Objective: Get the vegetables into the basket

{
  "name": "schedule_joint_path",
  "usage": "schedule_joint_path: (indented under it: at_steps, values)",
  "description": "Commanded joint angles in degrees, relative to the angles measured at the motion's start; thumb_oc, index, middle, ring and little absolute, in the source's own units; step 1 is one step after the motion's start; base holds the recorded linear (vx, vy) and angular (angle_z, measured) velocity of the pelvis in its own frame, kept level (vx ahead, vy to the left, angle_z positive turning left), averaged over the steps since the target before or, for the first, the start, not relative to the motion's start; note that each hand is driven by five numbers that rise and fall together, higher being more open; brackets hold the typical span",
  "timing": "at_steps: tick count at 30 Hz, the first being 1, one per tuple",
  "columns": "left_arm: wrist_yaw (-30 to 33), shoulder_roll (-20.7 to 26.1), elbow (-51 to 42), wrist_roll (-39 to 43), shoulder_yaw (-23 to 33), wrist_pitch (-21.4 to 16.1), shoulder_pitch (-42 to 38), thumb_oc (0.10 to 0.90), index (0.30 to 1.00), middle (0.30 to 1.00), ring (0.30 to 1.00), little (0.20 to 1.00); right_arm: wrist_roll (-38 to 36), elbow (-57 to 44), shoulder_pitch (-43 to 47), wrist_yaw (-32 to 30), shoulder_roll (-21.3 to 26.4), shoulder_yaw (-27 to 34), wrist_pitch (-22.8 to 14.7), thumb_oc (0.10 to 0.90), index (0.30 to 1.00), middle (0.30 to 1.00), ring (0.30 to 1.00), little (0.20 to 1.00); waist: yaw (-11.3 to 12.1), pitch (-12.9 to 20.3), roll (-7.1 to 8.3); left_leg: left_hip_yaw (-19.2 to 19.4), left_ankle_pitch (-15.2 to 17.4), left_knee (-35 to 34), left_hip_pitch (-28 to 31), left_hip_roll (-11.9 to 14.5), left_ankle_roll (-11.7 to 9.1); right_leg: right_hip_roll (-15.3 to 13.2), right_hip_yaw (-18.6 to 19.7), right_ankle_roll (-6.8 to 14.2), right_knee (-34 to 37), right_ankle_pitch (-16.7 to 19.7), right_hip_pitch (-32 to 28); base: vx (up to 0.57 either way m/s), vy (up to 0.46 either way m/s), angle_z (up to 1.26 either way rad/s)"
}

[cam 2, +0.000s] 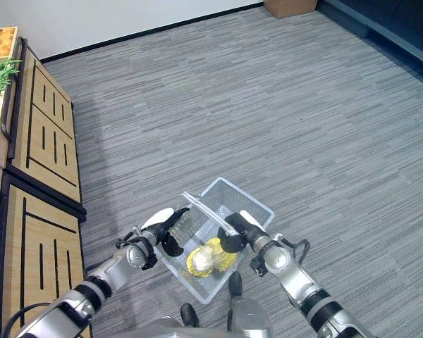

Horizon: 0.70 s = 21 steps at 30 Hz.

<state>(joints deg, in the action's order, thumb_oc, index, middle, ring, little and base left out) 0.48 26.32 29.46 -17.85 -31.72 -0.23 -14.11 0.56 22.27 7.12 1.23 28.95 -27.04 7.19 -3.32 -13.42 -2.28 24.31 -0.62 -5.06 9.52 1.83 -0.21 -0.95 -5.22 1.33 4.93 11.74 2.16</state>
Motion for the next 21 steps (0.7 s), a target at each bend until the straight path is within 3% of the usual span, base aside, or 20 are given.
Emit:
schedule_joint_path:
  at_steps: [1,9,10,13,16,17,21]
  values:
    - [-4.3,3.7,0.1,5.8,1.4,-2.9,0.1,0.9,1.0,1.0,1.0,1.0,2.0,-2.0,3.3,-3.7,-2.4,7.3,-6.9,0.4,0.3,0.3,0.3,0.3,1.2,3.5,0.98,-2.1,5.2,0.1,0.9,-0.3,0.5,-5.6,-1.7,6.1,-5.1,-9.9,-1.3,0.03,0.03,0.09]
    - [-9.1,9.4,1.7,7.4,4.6,-1.8,3.9,0.9,1.0,1.0,1.0,1.0,1.1,8.9,0.3,-4.5,0.2,14.2,-6.5,0.4,0.3,0.3,0.3,0.3,1.5,3.6,0.88,-2.8,5.1,0.1,0.5,-0.6,0.5,-5.9,-2.2,6.4,-4.7,-9.7,-1.4,0.01,0.022,0.03]
    - [-8.1,7.9,7.4,7.3,6.5,-1.1,4.4,0.9,1.0,1.0,1.0,1.0,0.6,12.6,-1.1,-5.3,0.0,16.3,-6.3,0.4,0.3,0.3,0.3,0.3,1.3,3.5,0.93,-3.0,5.1,0.1,0.3,-0.6,0.5,-6.1,-2.4,6.5,-4.9,-9.8,-1.2,0.01,0.025,0.06]
    - [-6.1,6.3,11.4,7.3,8.9,-0.8,4.7,0.9,1.0,1.0,1.0,1.0,-0.1,15.6,-2.7,-5.6,-0.4,18.1,-6.2,0.4,0.3,0.3,0.3,0.3,1.3,3.6,0.99,-2.8,5.0,0.1,0.1,-0.5,0.4,-6.0,-2.4,6.3,-4.8,-9.8,-1.0,0.01,0.019,0.06]
    - [0.3,0.9,20.4,11.9,15.8,-0.5,4.9,0.9,1.0,1.0,1.0,1.0,-0.8,21.0,-4.7,-7.1,-1.9,20.3,-6.5,0.4,0.3,0.3,0.3,0.3,1.3,3.6,1.35,-3.2,4.9,0.1,0.0,-0.5,0.3,-6.0,-2.6,6.0,-4.8,-10.1,-1.2,0.0,-0.001,0.01]
    - [3.1,-2.6,28.0,15.5,19.5,0.1,5.2,0.9,1.0,1.0,1.0,1.0,-1.3,25.0,-5.4,-7.7,-3.1,20.2,-6.9,0.4,0.3,0.3,0.3,0.3,1.2,3.4,1.59,-3.3,4.9,0.1,0.0,-0.5,0.3,-6.0,-2.8,5.8,-4.9,-10.2,-1.3,0.0,0.0,0.0]
    - [8.1,-6.0,34.6,15.9,21.8,0.2,4.9,0.9,1.0,1.0,1.0,1.0,-0.3,31.7,-5.5,-9.7,-4.9,18.7,-8.0,0.4,0.3,0.3,0.3,0.3,1.3,3.4,2.09,-3.1,5.0,0.1,0.1,-0.5,0.2,-5.7,-2.5,5.6,-4.6,-10.3,-1.3,0.0,-0.002,0.02]
